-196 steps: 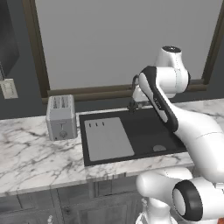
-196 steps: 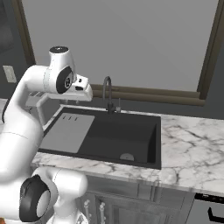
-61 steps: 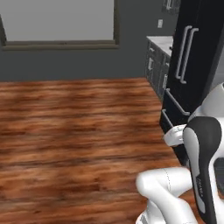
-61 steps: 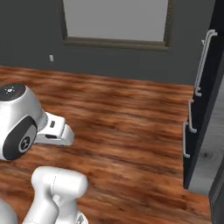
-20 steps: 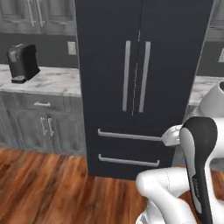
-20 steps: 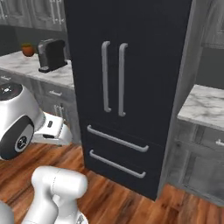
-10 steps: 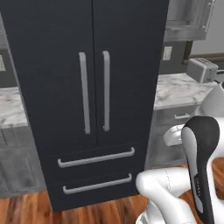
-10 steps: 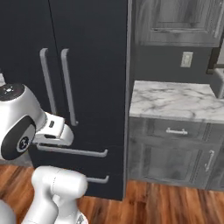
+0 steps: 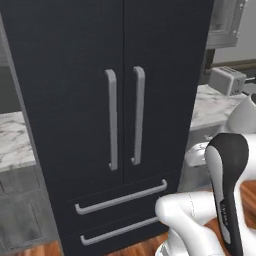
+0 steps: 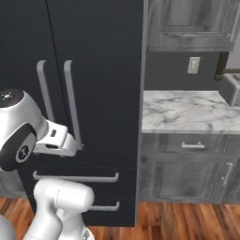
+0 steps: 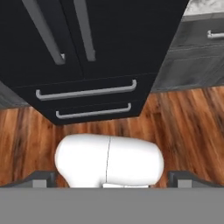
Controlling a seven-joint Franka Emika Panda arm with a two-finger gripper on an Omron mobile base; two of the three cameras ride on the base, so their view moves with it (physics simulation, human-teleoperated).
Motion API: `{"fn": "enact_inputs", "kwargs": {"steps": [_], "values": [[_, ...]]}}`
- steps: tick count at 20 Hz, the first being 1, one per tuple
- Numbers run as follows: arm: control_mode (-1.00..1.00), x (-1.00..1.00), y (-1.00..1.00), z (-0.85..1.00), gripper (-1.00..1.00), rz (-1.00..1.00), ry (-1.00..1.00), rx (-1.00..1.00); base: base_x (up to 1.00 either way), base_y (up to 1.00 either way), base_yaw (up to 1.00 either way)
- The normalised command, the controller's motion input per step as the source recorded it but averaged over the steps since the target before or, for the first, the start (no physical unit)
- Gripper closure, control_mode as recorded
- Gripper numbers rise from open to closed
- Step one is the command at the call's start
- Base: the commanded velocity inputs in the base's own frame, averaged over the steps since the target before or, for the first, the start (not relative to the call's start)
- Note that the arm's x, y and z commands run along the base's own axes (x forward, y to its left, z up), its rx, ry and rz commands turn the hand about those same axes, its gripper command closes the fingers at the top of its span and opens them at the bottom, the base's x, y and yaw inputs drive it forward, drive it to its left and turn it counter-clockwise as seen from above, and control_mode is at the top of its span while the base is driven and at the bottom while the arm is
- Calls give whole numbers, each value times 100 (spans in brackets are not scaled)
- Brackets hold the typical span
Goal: Navigate to the fridge.
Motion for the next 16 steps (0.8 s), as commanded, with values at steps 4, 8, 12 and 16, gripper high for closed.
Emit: {"fn": "enact_inputs", "kwargs": {"steps": [4, 8, 12, 16], "values": [[100, 0, 0, 0, -100, 0, 0, 0, 28, 38, -3], [100, 0, 0, 0, -100, 0, 0, 0, 28, 24, 8], [100, 0, 0, 0, -100, 0, 0, 0, 38, 18, 22], [100, 0, 0, 0, -100, 0, 0, 0, 42, 24, 28]]}}
